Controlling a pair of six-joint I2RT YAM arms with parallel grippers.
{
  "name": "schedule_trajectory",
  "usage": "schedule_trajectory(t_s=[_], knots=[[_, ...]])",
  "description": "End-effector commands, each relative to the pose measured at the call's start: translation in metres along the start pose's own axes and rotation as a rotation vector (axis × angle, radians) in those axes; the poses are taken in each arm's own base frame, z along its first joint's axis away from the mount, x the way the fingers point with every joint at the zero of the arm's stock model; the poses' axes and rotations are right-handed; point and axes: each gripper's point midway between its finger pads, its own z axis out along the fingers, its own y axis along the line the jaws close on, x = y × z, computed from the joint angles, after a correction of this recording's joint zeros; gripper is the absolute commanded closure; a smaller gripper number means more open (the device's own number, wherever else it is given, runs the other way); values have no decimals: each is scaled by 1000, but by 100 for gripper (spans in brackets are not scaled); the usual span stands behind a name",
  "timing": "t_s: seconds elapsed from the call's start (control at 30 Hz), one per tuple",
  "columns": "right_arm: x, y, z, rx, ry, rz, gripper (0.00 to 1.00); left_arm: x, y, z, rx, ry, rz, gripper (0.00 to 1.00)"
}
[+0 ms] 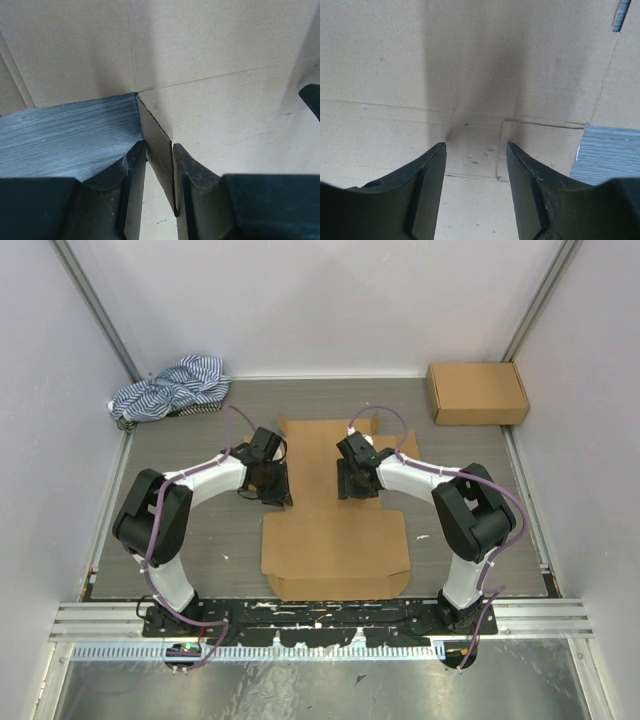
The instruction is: Fold the paper box
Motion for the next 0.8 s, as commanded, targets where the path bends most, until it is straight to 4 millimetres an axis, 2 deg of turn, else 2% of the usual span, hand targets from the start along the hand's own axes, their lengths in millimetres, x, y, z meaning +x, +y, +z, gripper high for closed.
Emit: schedule_trajectory(t_s=[0.0, 0.37, 0.53, 0.77], knots=[[-2, 5, 8, -2, -2, 10, 43, -8, -23, -14, 50, -19, 26, 65], [-1, 3, 9, 8, 0, 12, 43, -16, -24, -31, 5, -65, 48, 65], [0, 2, 10, 9, 4, 14, 43, -21, -20, -42, -30, -89, 69, 61], [0, 2, 9, 10, 2, 14, 43, -28, -26, -40, 2, -119, 70, 60]])
